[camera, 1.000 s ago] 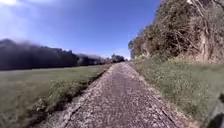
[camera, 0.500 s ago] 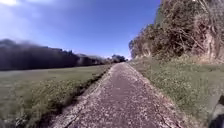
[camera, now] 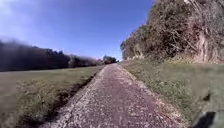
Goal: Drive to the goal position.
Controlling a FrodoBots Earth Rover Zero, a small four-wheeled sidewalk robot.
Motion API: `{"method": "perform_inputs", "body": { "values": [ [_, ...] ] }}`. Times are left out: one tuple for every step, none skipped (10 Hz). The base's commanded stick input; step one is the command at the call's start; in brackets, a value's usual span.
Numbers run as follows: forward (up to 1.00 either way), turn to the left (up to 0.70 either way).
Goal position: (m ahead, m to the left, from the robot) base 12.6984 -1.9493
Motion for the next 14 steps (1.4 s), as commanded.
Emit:
{"method": "perform_inputs", "body": {
  "values": [
    [0.7,0.0],
    [0.7,0.0],
    [0.7,0.0],
    [0.7,0.0],
    [0.7,0.0],
    [0.7,0.0],
    [0.7,0.0],
    [0.7,0.0],
    [0.7,0.0],
    [0.7,-0.2],
    [0.7,-0.33],
    [0.7,-0.33],
    [0.7,-0.33],
    [0.7,-0.33]
  ]
}}
